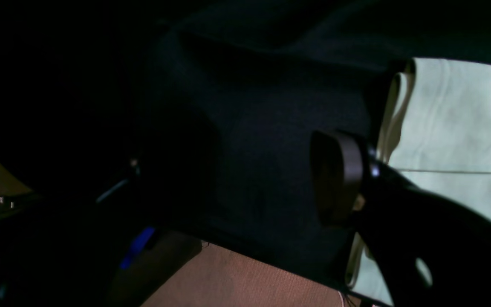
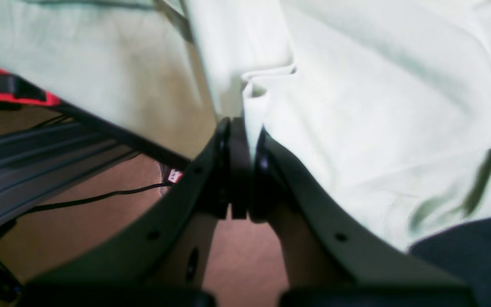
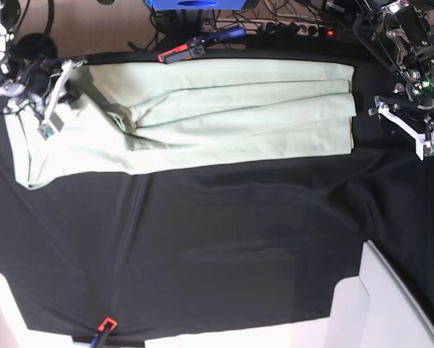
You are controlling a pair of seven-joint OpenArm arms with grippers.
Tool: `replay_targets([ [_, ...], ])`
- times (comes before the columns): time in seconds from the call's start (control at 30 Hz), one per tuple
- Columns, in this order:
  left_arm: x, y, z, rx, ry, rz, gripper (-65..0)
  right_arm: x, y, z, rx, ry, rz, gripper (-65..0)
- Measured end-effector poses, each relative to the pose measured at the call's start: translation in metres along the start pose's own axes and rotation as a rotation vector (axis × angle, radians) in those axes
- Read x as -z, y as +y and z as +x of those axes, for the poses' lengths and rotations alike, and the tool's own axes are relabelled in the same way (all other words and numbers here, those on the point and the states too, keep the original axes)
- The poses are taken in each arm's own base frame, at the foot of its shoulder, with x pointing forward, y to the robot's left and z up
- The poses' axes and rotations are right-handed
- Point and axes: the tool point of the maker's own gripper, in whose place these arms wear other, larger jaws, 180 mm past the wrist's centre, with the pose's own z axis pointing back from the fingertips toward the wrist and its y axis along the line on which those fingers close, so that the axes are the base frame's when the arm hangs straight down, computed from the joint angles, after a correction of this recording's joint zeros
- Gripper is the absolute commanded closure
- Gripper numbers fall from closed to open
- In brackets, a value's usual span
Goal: Fold the T-shirt properly
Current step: 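Grasp the bunched sleeve end with the right gripper and tuck it inward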
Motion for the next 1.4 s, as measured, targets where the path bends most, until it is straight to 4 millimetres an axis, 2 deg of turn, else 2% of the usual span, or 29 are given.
replay_targets([
  [0.2, 0.004, -0.002, -0.008, -0.006, 0.024, -0.008, -46.5, -0.007, -0.007, 0.001, 0.029, -0.025, -0.031, 0.0],
  [0.47, 0.004, -0.002, -0.007, -0.007, 0.022, -0.008, -46.5, -0.004, -0.002, -0.004, 0.048, -0.015, -0.018, -1.3],
  [0.53, 0.004, -0.002, -0.007, -0.007, 0.022, -0.008, -46.5, 0.001, 0.002, -0.010, 0.072, -0.003, -0.005, -7.8],
  [0.6, 0.004, -0.001, -0.007, -0.006, 0.022, -0.007, -46.5, 0.004, 0.004, -0.017, 0.096, 0.014, 0.002, -19.7],
  [0.67, 0.004, -0.002, -0.007, -0.007, 0.022, -0.008, -46.5, 0.002, -0.003, -0.025, 0.154, 0.029, -0.018, -29.9],
  [0.7, 0.004, -0.002, -0.007, -0.007, 0.022, -0.009, -46.5, -0.001, -0.010, -0.030, 0.191, 0.040, -0.041, -32.4],
  [0.77, 0.004, -0.002, -0.007, -0.007, 0.022, -0.008, -46.5, -0.012, -0.022, -0.038, 0.245, 0.047, -0.090, -31.8],
  [0.83, 0.004, -0.001, -0.007, -0.007, 0.022, -0.007, -46.5, -0.029, -0.035, -0.033, 0.263, 0.013, -0.153, -30.9],
  [0.9, 0.004, -0.002, -0.007, -0.008, 0.022, -0.008, -46.5, -0.049, -0.044, -0.014, 0.222, -0.056, -0.206, -30.6],
  [1.0, 0.004, -0.002, -0.005, -0.008, 0.017, -0.007, -46.5, -0.058, -0.046, 0.007, 0.179, -0.114, -0.223, -31.0],
  [1.1, 0.005, -0.003, 0.002, -0.014, 0.001, -0.009, -46.5, -0.046, -0.032, 0.021, 0.119, -0.101, -0.179, -31.2],
  [1.2, 0.005, -0.005, 0.003, -0.016, -0.002, -0.013, -46.5, -0.030, 0.000, 0.045, 0.026, -0.124, -0.082, -31.2],
  [1.33, 0.005, -0.005, 0.002, -0.016, 0.002, -0.012, -46.5, -0.015, 0.036, 0.057, -0.042, -0.127, 0.014, -31.6],
  [1.4, 0.005, -0.005, 0.002, -0.017, 0.001, -0.012, -46.5, -0.011, 0.047, 0.066, -0.083, -0.140, 0.042, -35.7],
])
